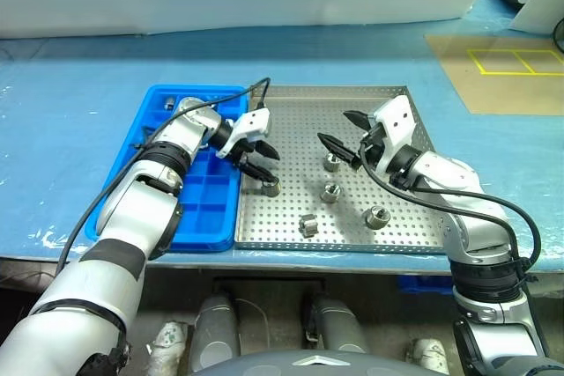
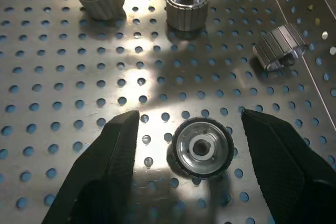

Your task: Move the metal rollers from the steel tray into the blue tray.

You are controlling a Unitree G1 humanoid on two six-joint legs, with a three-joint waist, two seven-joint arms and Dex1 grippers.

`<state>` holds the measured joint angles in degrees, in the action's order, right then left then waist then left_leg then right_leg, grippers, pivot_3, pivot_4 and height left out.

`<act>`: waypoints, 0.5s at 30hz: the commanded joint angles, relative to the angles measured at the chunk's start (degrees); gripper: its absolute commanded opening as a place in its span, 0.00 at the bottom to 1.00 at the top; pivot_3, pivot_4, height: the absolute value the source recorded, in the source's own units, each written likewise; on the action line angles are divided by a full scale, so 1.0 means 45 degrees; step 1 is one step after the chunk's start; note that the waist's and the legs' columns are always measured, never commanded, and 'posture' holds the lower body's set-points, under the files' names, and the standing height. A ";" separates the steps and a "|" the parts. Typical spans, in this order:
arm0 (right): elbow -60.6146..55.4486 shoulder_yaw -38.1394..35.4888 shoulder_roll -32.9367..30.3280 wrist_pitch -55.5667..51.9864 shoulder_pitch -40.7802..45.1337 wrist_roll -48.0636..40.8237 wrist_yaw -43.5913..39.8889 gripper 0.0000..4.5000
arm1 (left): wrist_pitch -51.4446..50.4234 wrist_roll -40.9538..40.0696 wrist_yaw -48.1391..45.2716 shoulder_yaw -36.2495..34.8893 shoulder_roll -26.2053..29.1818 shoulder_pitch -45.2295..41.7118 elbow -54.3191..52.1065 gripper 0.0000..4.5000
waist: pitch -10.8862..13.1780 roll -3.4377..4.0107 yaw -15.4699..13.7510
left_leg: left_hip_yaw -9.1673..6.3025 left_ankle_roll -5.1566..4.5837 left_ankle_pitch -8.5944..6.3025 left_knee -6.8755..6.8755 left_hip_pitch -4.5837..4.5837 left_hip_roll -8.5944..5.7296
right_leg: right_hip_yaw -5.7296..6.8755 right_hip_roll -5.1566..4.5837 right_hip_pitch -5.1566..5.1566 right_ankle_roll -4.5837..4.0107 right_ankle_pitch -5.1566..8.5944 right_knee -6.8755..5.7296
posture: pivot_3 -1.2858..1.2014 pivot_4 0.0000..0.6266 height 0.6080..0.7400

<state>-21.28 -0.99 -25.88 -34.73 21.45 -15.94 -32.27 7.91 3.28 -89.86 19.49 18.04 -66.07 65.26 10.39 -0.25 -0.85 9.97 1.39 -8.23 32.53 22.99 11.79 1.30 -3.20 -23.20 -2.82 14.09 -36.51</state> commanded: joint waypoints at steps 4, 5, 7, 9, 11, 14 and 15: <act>-0.0921 -0.0172 0.0008 -0.0216 -0.0098 -0.0418 0.0198 0.83 | 0.0802 0.0505 -0.0306 -0.0032 -0.0165 0.0113 0.0125 0.72 | 0.0000 0.0000 0.0000 | 0.0000 -0.0045 -0.0027 0.0007 0.0002 -0.0001 | 0.0000 -0.0004 0.0002 -0.0001 0.0000 0.0000 | 0.35 0.24 1.00; -0.1000 -0.0081 -0.0041 -0.0286 -0.0157 -0.0466 0.0138 0.83 | 0.0881 0.0569 -0.0288 -0.0041 -0.0163 0.0156 0.0151 0.72 | 0.0000 0.0000 0.0002 | 0.0000 -0.0050 -0.0030 0.0010 0.0002 0.0000 | 0.0000 -0.0003 0.0003 -0.0001 0.0000 0.0000 | 0.35 0.24 1.00; -0.1191 0.0144 -0.0169 -0.0439 -0.0338 -0.0580 -0.0060 0.83 | 0.1006 0.0694 -0.0250 -0.0027 -0.0159 0.0245 0.0202 0.72 | -0.0001 0.0001 0.0003 | 0.0001 -0.0052 -0.0031 0.0012 -0.0001 0.0002 | 0.0000 -0.0003 0.0004 -0.0001 0.0000 -0.0001 | 0.35 0.24 1.00; -0.1376 0.0421 -0.0397 -0.0576 -0.0587 -0.0617 -0.0344 0.83 | 0.1135 0.0772 -0.0233 -0.0017 -0.0164 0.0339 0.0206 0.72 | 0.0000 0.0000 0.0004 | 0.0002 -0.0052 -0.0032 0.0012 -0.0016 0.0003 | 0.0000 -0.0003 0.0017 -0.0002 0.0001 -0.0001 | 0.35 0.24 1.00; -0.1525 0.0849 -0.0928 -0.0747 -0.1091 -0.0639 -0.0898 0.83 | 0.1212 0.0827 -0.0208 -0.0026 -0.0205 0.0435 0.0171 0.72 | -0.0001 0.0001 0.0005 | 0.0004 -0.0055 -0.0035 0.0011 -0.0040 0.0004 | -0.0001 -0.0003 0.0037 -0.0002 0.0001 0.0002 | 0.35 0.24 1.00; -0.1453 0.1240 -0.1668 -0.0544 -0.1731 -0.0339 -0.1372 0.83 | 0.1310 0.0870 -0.0158 -0.0048 -0.0263 0.0521 0.0137 0.72 | -0.0001 0.0001 -0.0002 | 0.0004 -0.0060 -0.0039 0.0001 -0.0086 0.0005 | 0.0001 -0.0005 0.0098 -0.0003 0.0002 0.0036 | 0.35 0.24 1.00; -0.1487 0.1211 -0.1764 -0.0550 -0.1823 -0.0379 -0.1383 0.83 | 0.1328 0.0877 -0.0156 -0.0053 -0.0265 0.0551 0.0123 0.72 | 0.0000 0.0001 0.0013 | 0.0005 -0.0063 -0.0041 -0.0011 -0.0116 0.0004 | 0.0001 -0.0006 0.0133 -0.0002 0.0002 0.0062 | 0.35 0.24 1.00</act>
<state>-25.93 4.98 -33.26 -37.99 12.93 -17.70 -37.83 13.39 6.38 -90.51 19.29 16.80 -64.55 65.63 10.39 -0.25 -0.79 10.03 1.09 -8.43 32.44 22.34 11.81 1.29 -3.24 -22.48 -2.83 14.09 -36.15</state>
